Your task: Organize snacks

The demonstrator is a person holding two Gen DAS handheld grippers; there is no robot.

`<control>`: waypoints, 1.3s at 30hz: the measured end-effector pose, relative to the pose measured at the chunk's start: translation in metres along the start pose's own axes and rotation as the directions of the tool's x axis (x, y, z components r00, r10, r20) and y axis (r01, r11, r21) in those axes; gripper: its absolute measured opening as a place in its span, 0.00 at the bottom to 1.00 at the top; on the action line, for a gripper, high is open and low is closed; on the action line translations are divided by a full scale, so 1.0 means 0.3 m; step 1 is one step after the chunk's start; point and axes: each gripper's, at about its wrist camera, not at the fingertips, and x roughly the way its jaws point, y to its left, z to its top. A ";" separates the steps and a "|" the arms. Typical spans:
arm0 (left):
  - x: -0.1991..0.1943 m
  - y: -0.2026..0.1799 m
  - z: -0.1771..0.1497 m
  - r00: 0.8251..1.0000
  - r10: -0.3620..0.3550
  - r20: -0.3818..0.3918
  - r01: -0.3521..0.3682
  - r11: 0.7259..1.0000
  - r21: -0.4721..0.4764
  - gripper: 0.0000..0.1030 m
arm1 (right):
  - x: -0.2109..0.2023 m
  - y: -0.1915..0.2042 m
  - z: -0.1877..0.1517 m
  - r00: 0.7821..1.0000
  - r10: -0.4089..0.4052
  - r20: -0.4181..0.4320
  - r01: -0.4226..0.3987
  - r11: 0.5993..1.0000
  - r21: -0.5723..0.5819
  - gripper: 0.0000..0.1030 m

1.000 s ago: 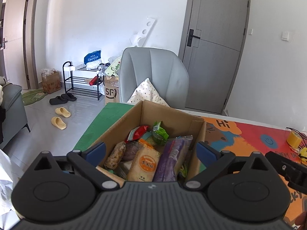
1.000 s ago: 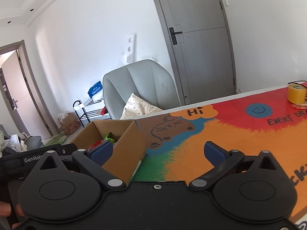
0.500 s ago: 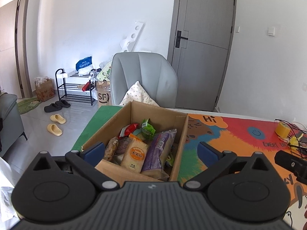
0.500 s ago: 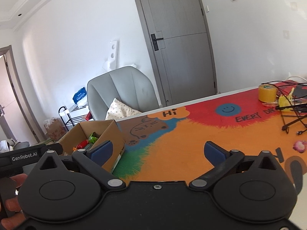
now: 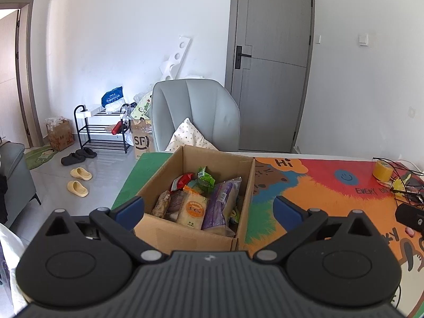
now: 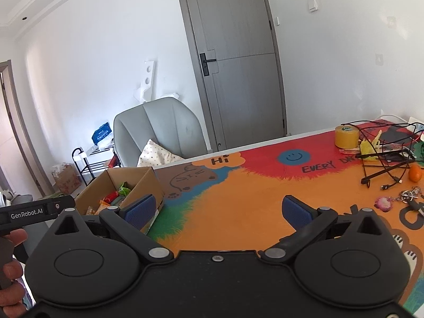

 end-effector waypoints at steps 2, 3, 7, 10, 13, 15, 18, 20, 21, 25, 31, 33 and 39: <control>-0.017 0.009 0.001 1.000 0.003 0.003 -0.003 1.000 0.005 1.00 | -0.021 0.008 0.002 1.000 -0.004 0.003 0.004 1.000 -0.011 1.00; -0.028 0.013 -0.001 1.000 0.005 0.003 -0.005 1.000 0.010 1.00 | -0.030 0.012 0.006 1.000 -0.006 0.003 0.006 1.000 -0.015 1.00; -0.060 0.029 -0.007 1.000 0.006 0.006 -0.006 1.000 0.026 1.00 | -0.065 0.026 0.011 0.999 -0.032 0.002 0.032 0.999 -0.040 1.00; -0.071 0.036 -0.007 1.000 0.014 -0.013 -0.013 0.998 0.055 1.00 | -0.093 0.030 0.011 0.999 -0.035 -0.001 0.035 0.998 -0.053 1.00; -0.091 0.048 -0.010 1.000 0.007 -0.017 -0.006 0.998 0.056 1.00 | -0.122 0.031 0.014 0.999 -0.047 -0.003 0.047 0.997 -0.063 1.00; -0.107 0.054 -0.006 1.000 -0.003 -0.017 0.004 0.998 0.058 1.00 | -0.145 0.030 0.013 0.999 -0.052 -0.005 0.051 0.996 -0.068 1.00; -0.137 0.047 0.005 1.000 -0.028 -0.008 0.029 0.996 0.085 1.00 | -0.180 0.033 0.011 0.998 -0.058 -0.001 0.058 0.994 -0.088 1.00; -0.160 0.039 0.008 0.999 -0.042 -0.004 0.042 0.994 0.105 1.00 | -0.204 0.028 0.013 0.998 -0.059 0.010 0.060 0.994 -0.088 1.00; -0.172 0.037 0.008 0.999 -0.045 0.003 0.044 0.993 0.113 1.00 | -0.216 0.025 0.017 0.998 -0.058 0.009 0.058 0.995 -0.081 1.00; -0.219 0.034 0.004 0.998 -0.063 0.023 0.059 0.989 0.134 1.00 | -0.247 0.014 0.033 0.997 -0.073 0.019 0.074 0.995 -0.069 1.00; -0.234 0.044 0.015 0.996 -0.078 0.035 0.073 0.989 0.125 1.00 | -0.258 0.013 0.037 0.996 -0.086 0.024 0.087 0.994 -0.071 1.00; -0.236 0.054 0.016 0.996 -0.080 0.034 0.076 0.990 0.120 1.00 | -0.256 0.015 0.038 0.996 -0.085 0.022 0.087 0.993 -0.075 1.00; -0.238 0.056 0.018 0.996 -0.081 0.037 0.076 0.990 0.117 1.00 | -0.257 0.024 0.037 0.996 -0.087 0.020 0.088 0.992 -0.086 1.00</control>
